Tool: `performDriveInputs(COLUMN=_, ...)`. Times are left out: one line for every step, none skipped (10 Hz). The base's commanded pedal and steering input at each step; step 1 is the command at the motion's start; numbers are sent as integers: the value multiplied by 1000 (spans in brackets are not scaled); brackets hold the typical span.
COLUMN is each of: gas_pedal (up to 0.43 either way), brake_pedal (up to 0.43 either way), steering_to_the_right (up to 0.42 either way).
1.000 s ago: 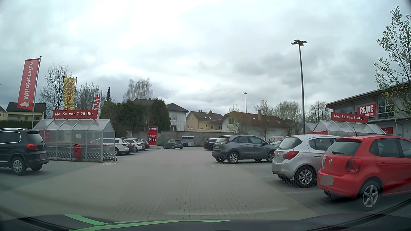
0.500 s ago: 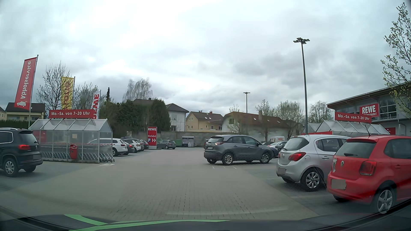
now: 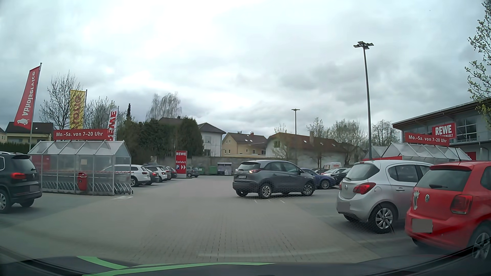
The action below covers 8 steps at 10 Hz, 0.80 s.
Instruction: Follow the waypoints while adhering to traffic rules and regulations
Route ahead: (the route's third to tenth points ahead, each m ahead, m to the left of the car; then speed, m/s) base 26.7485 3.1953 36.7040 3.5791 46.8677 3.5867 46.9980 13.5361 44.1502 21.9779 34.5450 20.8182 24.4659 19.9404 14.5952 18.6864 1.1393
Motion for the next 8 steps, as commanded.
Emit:
performDriveInputs(gas_pedal=0, brake_pedal=73, steering_to_the_right=-3)
performDriveInputs(gas_pedal=0, brake_pedal=79, steering_to_the_right=-3)
performDriveInputs(gas_pedal=0, brake_pedal=91, steering_to_the_right=-3)
performDriveInputs(gas_pedal=0, brake_pedal=98, steering_to_the_right=-3)
performDriveInputs(gas_pedal=0, brake_pedal=104, steering_to_the_right=-3)
performDriveInputs(gas_pedal=0, brake_pedal=104, steering_to_the_right=-3)
performDriveInputs(gas_pedal=0, brake_pedal=110, steering_to_the_right=-3)
performDriveInputs(gas_pedal=0, brake_pedal=116, steering_to_the_right=-3)
